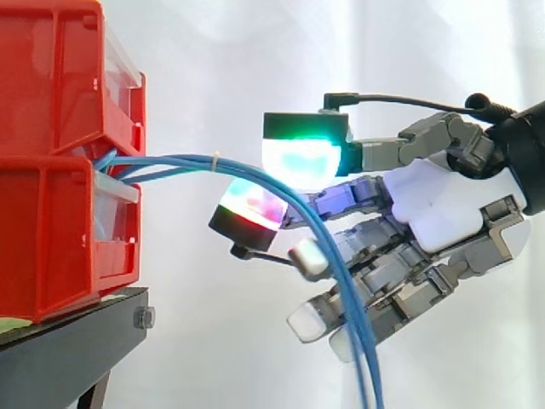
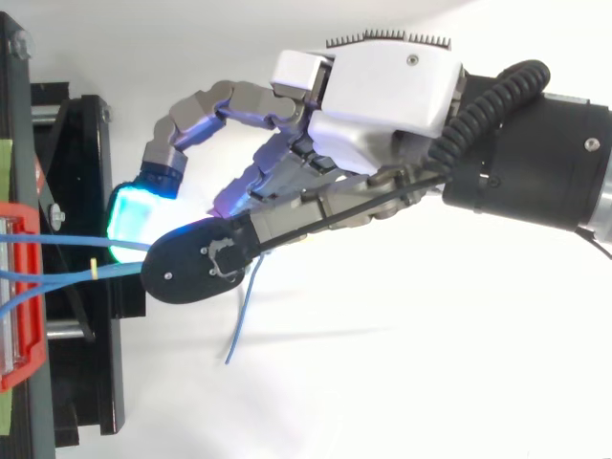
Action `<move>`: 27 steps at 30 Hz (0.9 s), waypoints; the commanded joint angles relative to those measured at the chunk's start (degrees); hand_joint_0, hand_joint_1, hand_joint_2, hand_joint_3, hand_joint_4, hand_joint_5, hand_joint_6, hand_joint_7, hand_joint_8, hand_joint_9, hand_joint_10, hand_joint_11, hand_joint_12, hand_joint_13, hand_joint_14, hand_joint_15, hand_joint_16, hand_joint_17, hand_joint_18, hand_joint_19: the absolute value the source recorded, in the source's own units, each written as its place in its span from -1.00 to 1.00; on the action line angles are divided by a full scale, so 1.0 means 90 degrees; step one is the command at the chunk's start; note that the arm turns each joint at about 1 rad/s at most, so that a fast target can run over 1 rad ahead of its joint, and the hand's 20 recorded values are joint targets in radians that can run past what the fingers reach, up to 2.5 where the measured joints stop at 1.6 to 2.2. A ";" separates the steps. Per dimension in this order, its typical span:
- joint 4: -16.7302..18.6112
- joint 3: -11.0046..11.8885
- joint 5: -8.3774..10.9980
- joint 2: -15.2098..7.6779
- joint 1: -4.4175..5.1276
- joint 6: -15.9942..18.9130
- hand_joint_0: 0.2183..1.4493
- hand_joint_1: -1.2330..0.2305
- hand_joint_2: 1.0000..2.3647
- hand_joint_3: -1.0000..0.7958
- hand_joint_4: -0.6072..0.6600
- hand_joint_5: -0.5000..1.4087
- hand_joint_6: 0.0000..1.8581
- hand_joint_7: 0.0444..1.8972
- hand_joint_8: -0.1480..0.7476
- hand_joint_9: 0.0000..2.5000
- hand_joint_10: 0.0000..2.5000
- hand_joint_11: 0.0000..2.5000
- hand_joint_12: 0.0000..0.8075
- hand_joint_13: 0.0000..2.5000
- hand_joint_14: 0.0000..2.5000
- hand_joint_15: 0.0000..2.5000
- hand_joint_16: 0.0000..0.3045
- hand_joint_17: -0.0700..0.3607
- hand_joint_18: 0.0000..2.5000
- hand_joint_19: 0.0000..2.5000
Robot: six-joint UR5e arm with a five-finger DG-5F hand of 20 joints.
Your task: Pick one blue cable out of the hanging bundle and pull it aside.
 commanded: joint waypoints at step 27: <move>-0.0004 -0.0067 -0.0001 0.0000 -0.0036 0.0030 -0.34 -0.55 -1.00 -0.44 -0.45 -0.63 -0.01 -0.25 -0.29 -0.54 -0.99 -0.72 -0.23 -0.70 -0.99 -0.78 -0.71 -0.21 -0.76 -0.84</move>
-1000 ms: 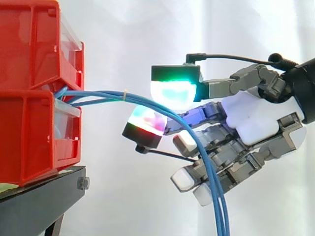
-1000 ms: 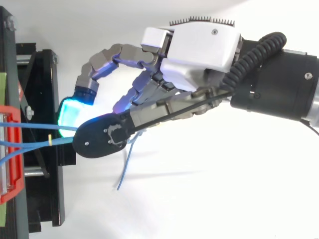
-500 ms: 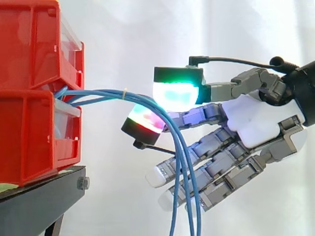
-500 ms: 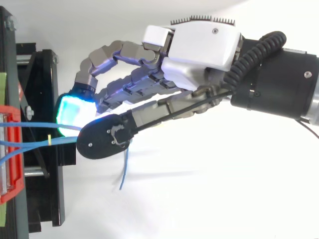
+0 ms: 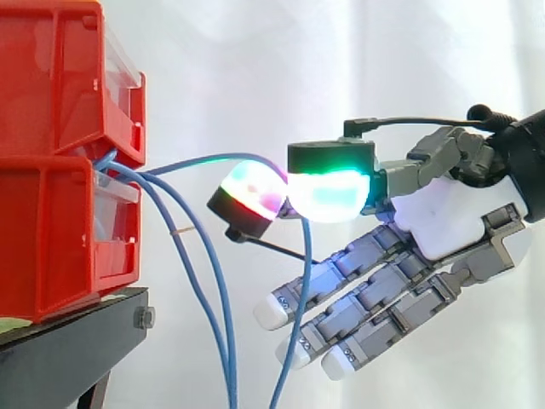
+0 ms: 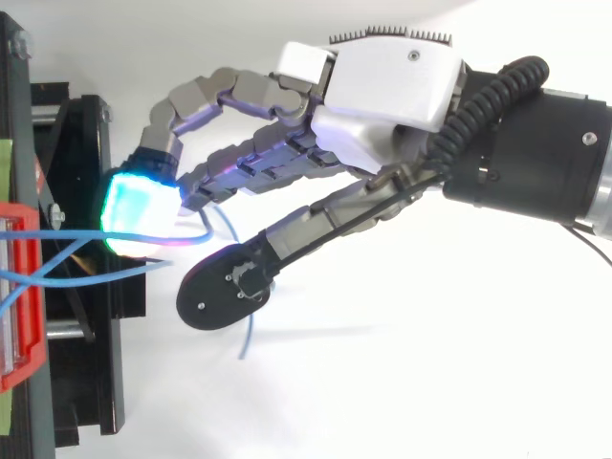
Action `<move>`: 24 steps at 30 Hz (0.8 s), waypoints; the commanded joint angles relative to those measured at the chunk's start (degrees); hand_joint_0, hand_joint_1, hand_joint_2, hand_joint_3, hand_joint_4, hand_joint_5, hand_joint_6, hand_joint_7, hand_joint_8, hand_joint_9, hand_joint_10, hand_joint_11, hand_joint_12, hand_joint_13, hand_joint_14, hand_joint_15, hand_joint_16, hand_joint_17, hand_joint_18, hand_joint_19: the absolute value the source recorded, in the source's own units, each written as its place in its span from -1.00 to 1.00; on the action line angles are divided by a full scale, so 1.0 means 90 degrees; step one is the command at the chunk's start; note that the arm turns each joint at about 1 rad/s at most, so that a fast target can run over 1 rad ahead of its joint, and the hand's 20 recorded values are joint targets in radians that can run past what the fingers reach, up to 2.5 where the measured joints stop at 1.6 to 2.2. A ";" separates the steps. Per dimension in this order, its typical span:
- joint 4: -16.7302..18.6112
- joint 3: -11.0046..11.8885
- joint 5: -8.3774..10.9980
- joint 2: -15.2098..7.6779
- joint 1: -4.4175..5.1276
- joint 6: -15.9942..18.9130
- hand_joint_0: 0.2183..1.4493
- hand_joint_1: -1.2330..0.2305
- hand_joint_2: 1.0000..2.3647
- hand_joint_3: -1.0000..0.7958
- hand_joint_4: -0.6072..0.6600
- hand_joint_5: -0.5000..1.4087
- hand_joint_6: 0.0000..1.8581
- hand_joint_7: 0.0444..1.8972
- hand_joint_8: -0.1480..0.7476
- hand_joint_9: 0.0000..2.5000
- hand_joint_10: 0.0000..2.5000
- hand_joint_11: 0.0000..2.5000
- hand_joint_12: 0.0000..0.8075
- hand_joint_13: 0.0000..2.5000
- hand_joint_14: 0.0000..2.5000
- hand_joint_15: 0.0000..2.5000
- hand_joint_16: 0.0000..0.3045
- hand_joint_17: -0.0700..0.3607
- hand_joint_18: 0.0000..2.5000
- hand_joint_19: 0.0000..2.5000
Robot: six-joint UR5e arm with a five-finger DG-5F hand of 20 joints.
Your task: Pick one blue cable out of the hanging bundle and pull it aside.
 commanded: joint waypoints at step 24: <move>0.0010 -0.0140 0.0020 0.0000 0.0031 0.0011 -0.50 -0.10 -1.00 -0.44 -0.36 -0.57 -0.08 -0.12 -0.19 -0.32 -0.99 -0.68 -0.16 -0.59 -0.99 -0.75 -0.68 -0.17 -0.68 -0.76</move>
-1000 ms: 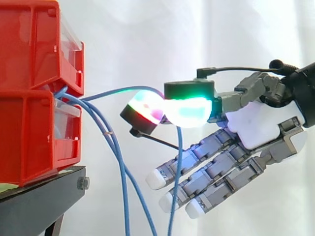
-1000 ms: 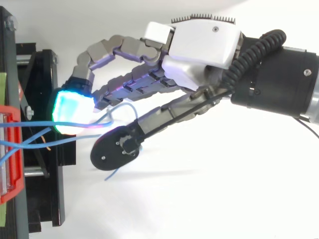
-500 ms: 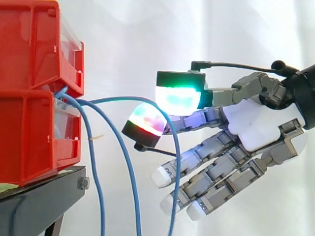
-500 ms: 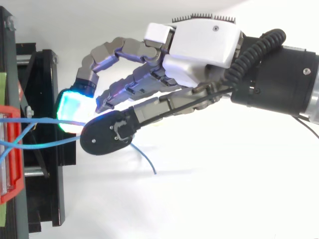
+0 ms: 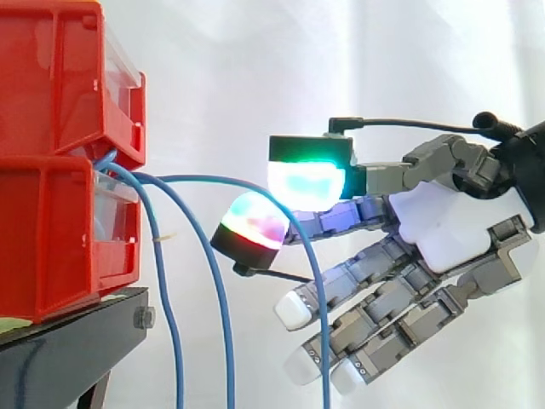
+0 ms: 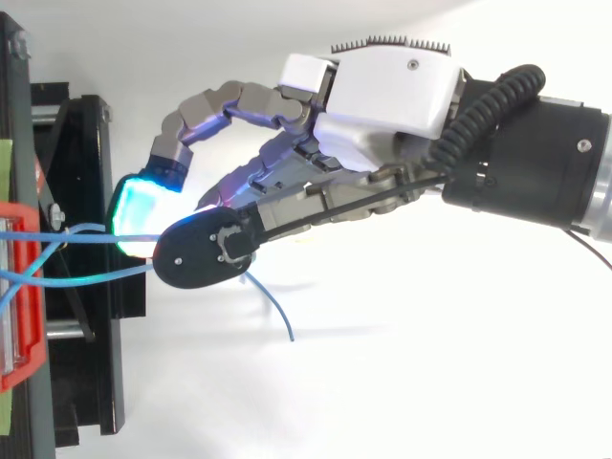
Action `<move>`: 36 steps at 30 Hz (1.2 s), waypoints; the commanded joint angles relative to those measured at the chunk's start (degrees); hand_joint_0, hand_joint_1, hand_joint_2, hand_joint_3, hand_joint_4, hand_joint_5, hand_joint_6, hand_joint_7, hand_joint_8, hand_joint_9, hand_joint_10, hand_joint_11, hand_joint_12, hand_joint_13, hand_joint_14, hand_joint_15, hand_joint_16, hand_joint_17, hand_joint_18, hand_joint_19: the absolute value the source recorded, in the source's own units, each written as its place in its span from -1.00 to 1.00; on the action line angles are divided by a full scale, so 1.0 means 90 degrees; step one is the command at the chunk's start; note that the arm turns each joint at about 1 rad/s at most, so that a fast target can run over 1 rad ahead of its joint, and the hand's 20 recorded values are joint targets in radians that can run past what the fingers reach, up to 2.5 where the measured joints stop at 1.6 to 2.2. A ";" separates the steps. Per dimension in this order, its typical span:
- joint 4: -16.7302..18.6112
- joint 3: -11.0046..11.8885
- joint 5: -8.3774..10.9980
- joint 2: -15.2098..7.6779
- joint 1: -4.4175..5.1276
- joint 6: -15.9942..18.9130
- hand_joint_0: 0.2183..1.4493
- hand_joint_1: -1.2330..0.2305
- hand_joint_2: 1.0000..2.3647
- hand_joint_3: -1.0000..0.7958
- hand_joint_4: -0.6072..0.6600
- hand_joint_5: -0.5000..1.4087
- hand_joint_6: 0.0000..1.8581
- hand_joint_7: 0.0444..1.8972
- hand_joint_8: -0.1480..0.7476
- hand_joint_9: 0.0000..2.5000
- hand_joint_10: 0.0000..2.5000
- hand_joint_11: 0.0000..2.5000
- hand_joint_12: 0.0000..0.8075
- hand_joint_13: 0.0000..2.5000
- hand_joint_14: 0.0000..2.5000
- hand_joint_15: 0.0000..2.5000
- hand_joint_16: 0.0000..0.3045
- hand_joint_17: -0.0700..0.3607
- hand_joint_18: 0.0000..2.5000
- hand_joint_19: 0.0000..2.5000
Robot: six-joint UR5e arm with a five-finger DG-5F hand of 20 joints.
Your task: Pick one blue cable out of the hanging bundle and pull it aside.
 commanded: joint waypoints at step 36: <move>0.0001 -0.0128 0.0000 0.0000 0.0035 0.0098 -0.62 -0.30 -1.00 -0.44 -0.19 -0.54 -0.09 -0.06 -0.14 -0.20 -0.99 -0.64 -0.14 -0.45 -0.99 -0.70 -0.65 -0.11 -0.54 -0.73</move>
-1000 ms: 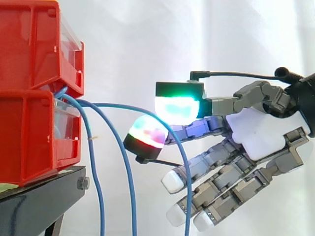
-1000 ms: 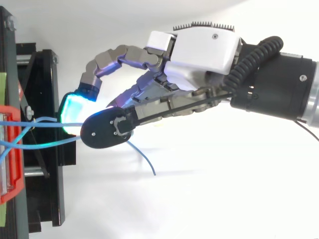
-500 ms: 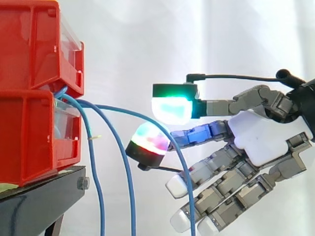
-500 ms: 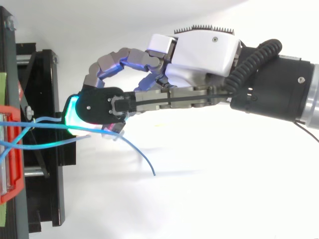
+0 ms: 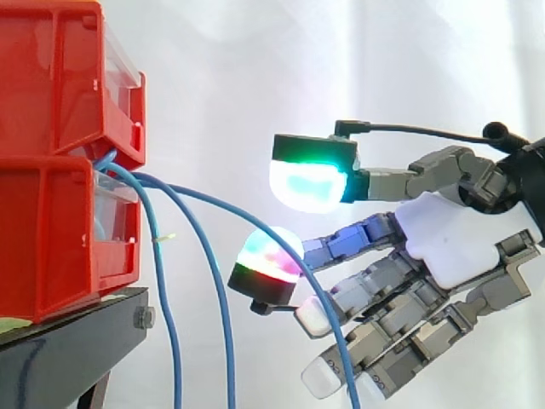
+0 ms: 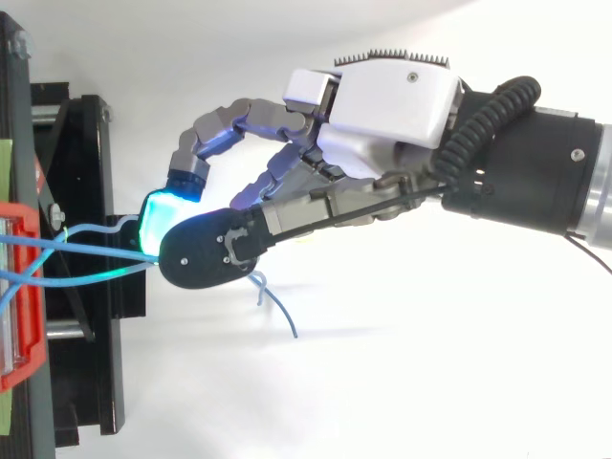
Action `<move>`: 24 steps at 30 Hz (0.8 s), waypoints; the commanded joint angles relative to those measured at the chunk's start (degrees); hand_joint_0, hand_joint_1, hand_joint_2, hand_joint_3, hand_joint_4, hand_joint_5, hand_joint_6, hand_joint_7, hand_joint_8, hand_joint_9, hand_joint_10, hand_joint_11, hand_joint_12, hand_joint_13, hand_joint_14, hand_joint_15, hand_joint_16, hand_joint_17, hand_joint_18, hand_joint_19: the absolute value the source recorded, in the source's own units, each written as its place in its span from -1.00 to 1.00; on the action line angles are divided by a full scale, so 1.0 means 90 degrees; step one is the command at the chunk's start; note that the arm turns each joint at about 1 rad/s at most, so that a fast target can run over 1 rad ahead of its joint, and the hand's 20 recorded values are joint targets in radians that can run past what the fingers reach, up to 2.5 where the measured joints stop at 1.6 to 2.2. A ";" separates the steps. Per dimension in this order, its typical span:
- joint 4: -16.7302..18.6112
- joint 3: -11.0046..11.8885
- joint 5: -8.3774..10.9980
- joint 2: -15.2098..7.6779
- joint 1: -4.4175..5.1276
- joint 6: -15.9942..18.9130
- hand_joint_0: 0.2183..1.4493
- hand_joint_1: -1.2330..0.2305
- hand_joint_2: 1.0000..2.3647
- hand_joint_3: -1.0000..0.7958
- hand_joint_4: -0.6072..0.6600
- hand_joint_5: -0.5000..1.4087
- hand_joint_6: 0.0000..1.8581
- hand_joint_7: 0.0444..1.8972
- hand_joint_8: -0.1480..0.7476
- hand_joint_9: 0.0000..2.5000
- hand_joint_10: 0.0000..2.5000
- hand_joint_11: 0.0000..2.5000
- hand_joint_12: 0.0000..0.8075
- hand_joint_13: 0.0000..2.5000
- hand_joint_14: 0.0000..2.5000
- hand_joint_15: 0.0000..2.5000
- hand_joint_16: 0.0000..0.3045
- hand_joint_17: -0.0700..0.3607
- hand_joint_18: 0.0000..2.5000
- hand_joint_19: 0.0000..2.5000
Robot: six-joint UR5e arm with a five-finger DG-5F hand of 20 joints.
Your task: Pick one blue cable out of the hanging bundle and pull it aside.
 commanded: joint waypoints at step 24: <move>0.0919 -0.0423 0.0010 0.0000 0.0043 0.0147 -0.62 -0.18 -1.00 -0.44 -0.05 -0.60 -0.04 -0.21 -0.05 -0.21 -0.98 -0.46 -0.18 0.19 -0.98 -0.17 -0.62 -0.07 -0.32 -0.61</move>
